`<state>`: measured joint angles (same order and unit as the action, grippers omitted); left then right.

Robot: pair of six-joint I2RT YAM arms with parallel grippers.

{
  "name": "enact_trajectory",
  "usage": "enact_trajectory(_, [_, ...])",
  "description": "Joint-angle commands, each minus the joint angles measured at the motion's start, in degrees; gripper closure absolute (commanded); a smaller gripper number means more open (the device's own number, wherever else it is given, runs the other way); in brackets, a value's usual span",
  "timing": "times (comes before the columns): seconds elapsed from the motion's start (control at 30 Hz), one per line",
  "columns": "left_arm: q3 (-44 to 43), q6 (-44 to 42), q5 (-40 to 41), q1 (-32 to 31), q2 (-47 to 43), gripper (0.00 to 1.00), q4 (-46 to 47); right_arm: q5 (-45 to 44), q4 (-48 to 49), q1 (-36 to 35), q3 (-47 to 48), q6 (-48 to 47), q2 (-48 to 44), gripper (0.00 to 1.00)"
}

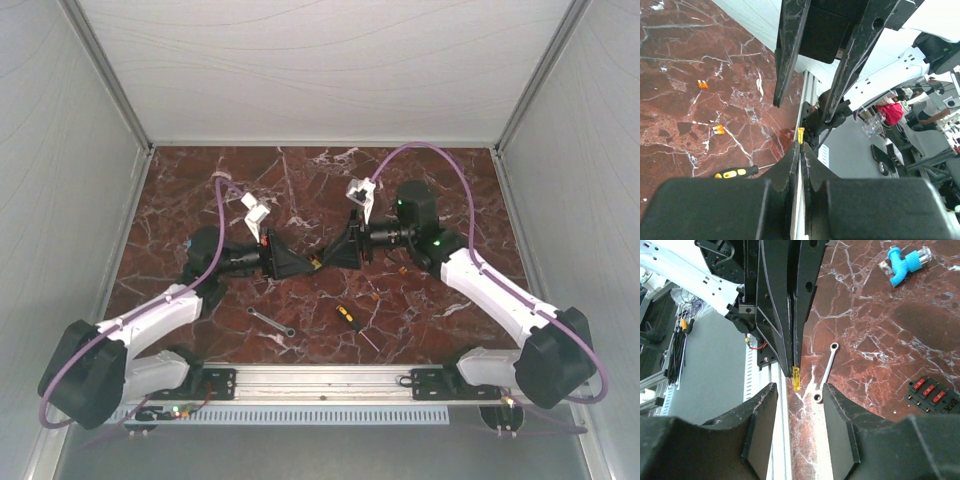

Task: Snap on the fuse box
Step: Install the fuse at the fuse box base.

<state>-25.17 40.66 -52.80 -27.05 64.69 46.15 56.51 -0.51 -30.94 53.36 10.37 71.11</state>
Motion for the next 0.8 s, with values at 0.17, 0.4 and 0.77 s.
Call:
enact_trajectory(0.17, [-2.96, 3.69, -3.77, 0.15, 1.55, 1.00, 6.92, 2.08, 2.87, -2.44, 2.83, 0.35, 2.20, 0.70])
enact_trajectory(0.4, [-3.04, 4.06, -3.84, 0.15, 1.53, 1.00, 6.99, 2.05, 1.92, -3.72, 3.44, -0.46, 3.13, 0.80])
enact_trajectory(0.77, [-2.79, 3.91, -3.30, 0.15, 1.25, 1.00, 6.41, 1.95, 0.67, -3.85, 3.50, -1.58, 3.11, 0.92])
